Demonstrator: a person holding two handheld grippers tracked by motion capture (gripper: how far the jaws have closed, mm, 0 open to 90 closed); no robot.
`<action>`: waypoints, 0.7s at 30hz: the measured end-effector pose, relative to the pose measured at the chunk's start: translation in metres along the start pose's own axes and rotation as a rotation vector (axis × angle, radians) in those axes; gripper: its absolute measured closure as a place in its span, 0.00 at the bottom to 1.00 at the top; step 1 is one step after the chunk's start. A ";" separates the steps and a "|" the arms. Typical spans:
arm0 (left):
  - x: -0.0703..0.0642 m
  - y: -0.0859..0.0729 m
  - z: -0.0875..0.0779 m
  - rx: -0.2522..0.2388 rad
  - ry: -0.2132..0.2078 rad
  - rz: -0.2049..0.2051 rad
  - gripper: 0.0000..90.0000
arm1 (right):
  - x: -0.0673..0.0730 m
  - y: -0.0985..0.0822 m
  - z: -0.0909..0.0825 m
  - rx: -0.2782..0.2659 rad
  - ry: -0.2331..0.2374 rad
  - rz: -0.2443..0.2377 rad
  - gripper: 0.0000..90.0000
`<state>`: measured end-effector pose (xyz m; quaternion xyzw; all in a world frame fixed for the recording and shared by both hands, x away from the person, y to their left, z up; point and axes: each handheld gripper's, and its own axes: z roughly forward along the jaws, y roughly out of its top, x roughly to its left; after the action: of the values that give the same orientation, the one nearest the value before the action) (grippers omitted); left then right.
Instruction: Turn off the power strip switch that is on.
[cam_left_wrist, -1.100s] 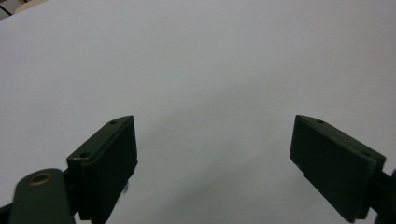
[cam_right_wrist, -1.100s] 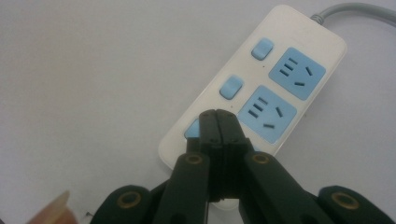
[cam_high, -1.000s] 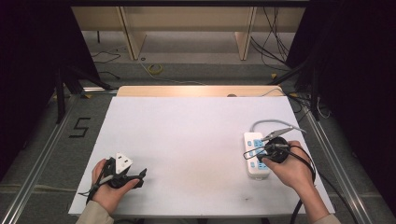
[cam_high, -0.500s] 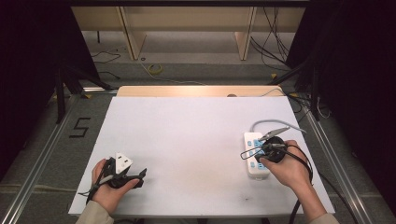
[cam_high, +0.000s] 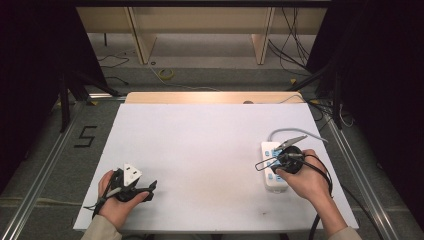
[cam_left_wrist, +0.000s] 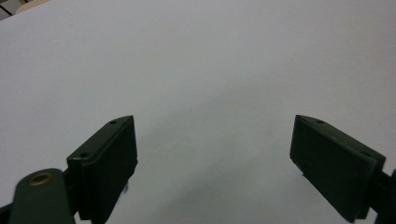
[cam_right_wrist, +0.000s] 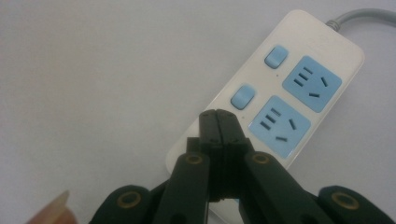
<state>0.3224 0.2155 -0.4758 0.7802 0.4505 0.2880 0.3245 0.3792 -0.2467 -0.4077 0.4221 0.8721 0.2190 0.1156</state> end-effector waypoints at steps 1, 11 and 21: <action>0.000 0.000 0.000 0.000 0.000 0.000 0.16 | 0.000 0.000 0.000 0.001 0.000 -0.001 1.00; 0.000 0.000 0.000 0.001 0.001 0.002 0.16 | 0.001 0.002 0.004 0.012 -0.001 -0.004 1.00; 0.000 0.000 0.000 -0.001 0.003 0.003 0.16 | 0.000 0.002 0.007 0.019 -0.001 -0.002 1.00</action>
<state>0.3224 0.2156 -0.4755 0.7803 0.4498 0.2900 0.3237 0.3826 -0.2437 -0.4128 0.4226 0.8744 0.2104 0.1120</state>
